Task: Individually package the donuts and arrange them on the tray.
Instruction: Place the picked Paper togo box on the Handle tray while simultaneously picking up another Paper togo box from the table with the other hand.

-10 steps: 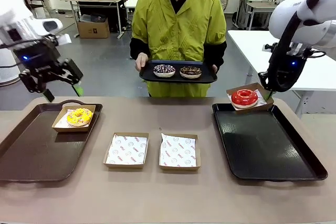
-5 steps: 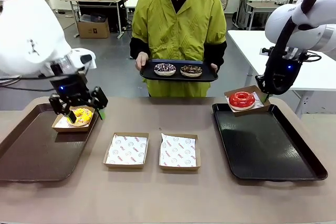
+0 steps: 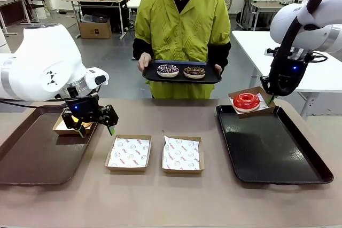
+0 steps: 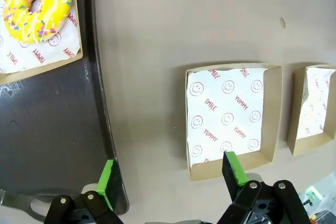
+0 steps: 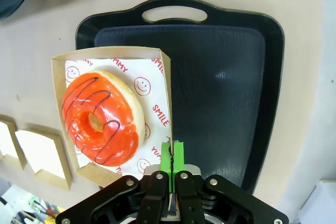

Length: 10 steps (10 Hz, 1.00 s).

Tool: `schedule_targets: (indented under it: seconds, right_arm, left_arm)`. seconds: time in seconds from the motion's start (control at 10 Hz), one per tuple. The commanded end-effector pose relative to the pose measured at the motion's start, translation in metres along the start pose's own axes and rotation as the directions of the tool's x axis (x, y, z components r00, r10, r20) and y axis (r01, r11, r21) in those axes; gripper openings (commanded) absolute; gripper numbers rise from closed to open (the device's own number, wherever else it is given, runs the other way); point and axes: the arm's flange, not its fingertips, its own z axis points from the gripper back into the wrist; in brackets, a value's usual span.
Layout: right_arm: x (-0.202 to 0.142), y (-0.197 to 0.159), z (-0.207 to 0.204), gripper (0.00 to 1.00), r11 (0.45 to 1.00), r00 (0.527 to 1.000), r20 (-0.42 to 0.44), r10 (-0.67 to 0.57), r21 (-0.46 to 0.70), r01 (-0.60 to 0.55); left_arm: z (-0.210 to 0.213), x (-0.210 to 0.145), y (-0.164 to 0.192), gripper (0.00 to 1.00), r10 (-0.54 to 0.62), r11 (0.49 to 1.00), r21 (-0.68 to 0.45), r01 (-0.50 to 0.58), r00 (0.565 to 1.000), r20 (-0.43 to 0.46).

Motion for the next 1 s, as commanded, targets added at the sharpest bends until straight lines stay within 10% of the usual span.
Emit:
schedule_targets:
  seconds: [0.0,0.9]
  right_arm:
    - [-0.001,0.0,0.002,0.01,1.0,1.0,-0.001,-0.001,0.001,0.001]
    - [-0.001,0.006,-0.008,0.01,0.999,1.0,-0.003,-0.016,-0.044,0.016]
  left_arm:
    - [0.008,0.0,0.001,1.0,0.012,1.0,-0.005,-0.012,1.0,-0.001]
    - [-0.001,0.001,-0.01,1.0,0.051,0.998,0.045,-0.05,0.999,-0.008]
